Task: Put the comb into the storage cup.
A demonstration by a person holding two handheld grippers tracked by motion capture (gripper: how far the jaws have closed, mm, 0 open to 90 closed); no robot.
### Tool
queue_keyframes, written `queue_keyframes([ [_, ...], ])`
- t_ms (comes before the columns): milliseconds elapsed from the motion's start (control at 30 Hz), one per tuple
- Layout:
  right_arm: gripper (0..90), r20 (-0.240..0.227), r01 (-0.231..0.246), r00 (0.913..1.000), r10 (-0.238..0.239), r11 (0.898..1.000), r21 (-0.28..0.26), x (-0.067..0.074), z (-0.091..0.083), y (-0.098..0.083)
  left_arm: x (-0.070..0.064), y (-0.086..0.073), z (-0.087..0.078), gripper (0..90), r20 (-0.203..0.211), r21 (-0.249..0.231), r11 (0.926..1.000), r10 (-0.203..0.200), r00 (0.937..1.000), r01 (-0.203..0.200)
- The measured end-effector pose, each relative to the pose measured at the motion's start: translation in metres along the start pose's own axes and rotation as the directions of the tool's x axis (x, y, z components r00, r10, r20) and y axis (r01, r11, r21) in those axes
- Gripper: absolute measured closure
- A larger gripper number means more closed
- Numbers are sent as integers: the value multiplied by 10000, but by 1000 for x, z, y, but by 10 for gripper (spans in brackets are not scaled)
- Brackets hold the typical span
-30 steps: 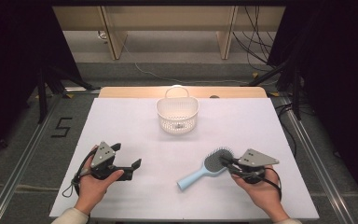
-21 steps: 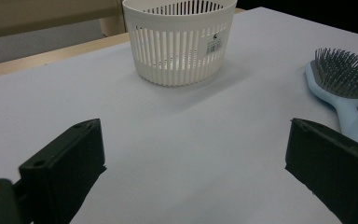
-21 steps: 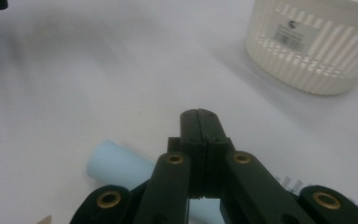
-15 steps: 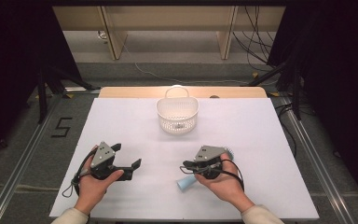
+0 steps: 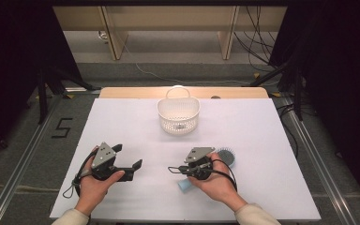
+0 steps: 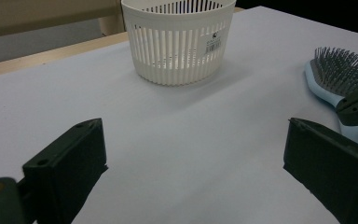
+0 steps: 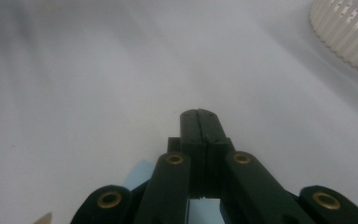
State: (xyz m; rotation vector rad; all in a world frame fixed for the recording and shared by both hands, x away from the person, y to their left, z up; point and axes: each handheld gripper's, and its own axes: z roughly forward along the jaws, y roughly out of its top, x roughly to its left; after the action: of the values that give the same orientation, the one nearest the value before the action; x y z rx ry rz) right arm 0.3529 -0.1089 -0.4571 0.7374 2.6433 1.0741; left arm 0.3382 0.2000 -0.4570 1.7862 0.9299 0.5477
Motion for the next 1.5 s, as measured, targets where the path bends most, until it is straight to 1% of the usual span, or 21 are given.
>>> queue_keyframes([
  [33, 900, -44, -62, 10000, 63, 9998, 163, 1, 3, 0, 0, 0, 0, 54, -14, 6, 10000, 15, 10000, -15],
  [67, 900, -44, -62, 10000, 63, 9998, 163, 1, 3, 0, 0, 0, 0, 54, -14, 6, 10000, 15, 10000, -15],
  [100, 900, -43, -4, 10000, 5, 9995, 314, 1, 5, 0, 0, 0, 0, 54, -11, 6, 10000, 19, 10000, -19],
  [233, 900, -75, -58, 10000, 62, 9986, 532, 1, 8, 2, 0, 0, 0, 55, -22, 15, 10000, 19, 10000, -19],
  [333, 900, -121, 30, 9999, -22, 9981, 610, 2, 10, 3, 0, 0, 0, 55, -19, 16, 10000, 24, 10000, -24],
  [367, 900, -170, 60, 9998, -47, 9971, 761, 4, 12, 4, 0, 0, 0, 55, -14, 36, 10000, 16, 10000, -16],
  [467, 900, -200, 62, 9998, -44, 9958, 908, 5, 14, 4, 0, 0, 1, 55, 14, 59, 10000, 22, 10000, -22],
  [500, 900, -282, 92, 9996, -62, 9942, 1071, 6, 16, 5, -1, 0, 1, 56, 16, 78, 10000, 35, 10000, -35],
  [600, 900, -250, 31, 9997, -1, 9926, 1211, 7, 17, 6, -1, 0, 1, 57, 42, 80, 9999, 78, 10000, -78],
  [633, 900, -265, 114, 9996, -81, 9919, 1266, 7, 17, 6, -1, 0, 1, 58, 32, 67, 10000, 68, 10000, -68],
  [667, 900, -296, 45, 9996, -5, 9910, 1338, 8, 18, 7, -1, 0, 1, 59, 28, 45, 10000, 29, 10000, -29],
  [700, 900, -240, 19, 9997, 18, 9883, 1528, 8, 19, 8, 0, 0, 0, 62, 21, 32, 10000, 50, 10000, -50],
  [800, 900, -333, -59, 9994, 124, 9821, 1882, 10, 22, 7, 0, 0, 1, 62, 16, 93, 10000, 34, 10000, -34],
  [933, 900, -325, -165, 9992, 236, 9792, 2024, 10, 22, 7, -1, -1, 2, 62, 68, 120, 9999, 8, 10000, -9],
  [1000, 900, -363, -144, 9991, 231, 9745, 2240, 10, 21, 8, -1, 0, 1, 62, 83, 97, 9999, 23, 10000, -24],
  [1133, 900, -389, -52, 9991, 146, 9729, 2311, 11, 20, 8, -1, 0, 1, 63, 64, 92, 10000, 14, 10000, -14],
  [1167, 900, -424, -23, 9990, 132, 9691, 2465, 11, 19, 8, 0, -1, 1, 63, 59, 102, 9999, 5, 10000, -6],
  [1233, 900, -459, -2, 9989, 121, 9681, 2506, 12, 19, 8, 0, -1, 1, 64, 49, 96, 10000, -8, 10000, 8],
  [1267, 900, -512, -12, 9986, 154, 9634, 2680, 12, 18, 7, 0, -1, 1, 64, 43, 90, 10000, -3, 10000, 2],
  [1333, 900, -577, -1, 9982, 168, 9606, 2779, 12, 18, 7, 0, -1, 0, 64, 17, 78, 10000, -14, 10000, 14],
  [1500, 900, -724, 130, 9973, 119, 9427, 3334, 13, 15, 4, 1, -1, 0, 69, 32, 76, 10000, -22, 10000, 21],
])
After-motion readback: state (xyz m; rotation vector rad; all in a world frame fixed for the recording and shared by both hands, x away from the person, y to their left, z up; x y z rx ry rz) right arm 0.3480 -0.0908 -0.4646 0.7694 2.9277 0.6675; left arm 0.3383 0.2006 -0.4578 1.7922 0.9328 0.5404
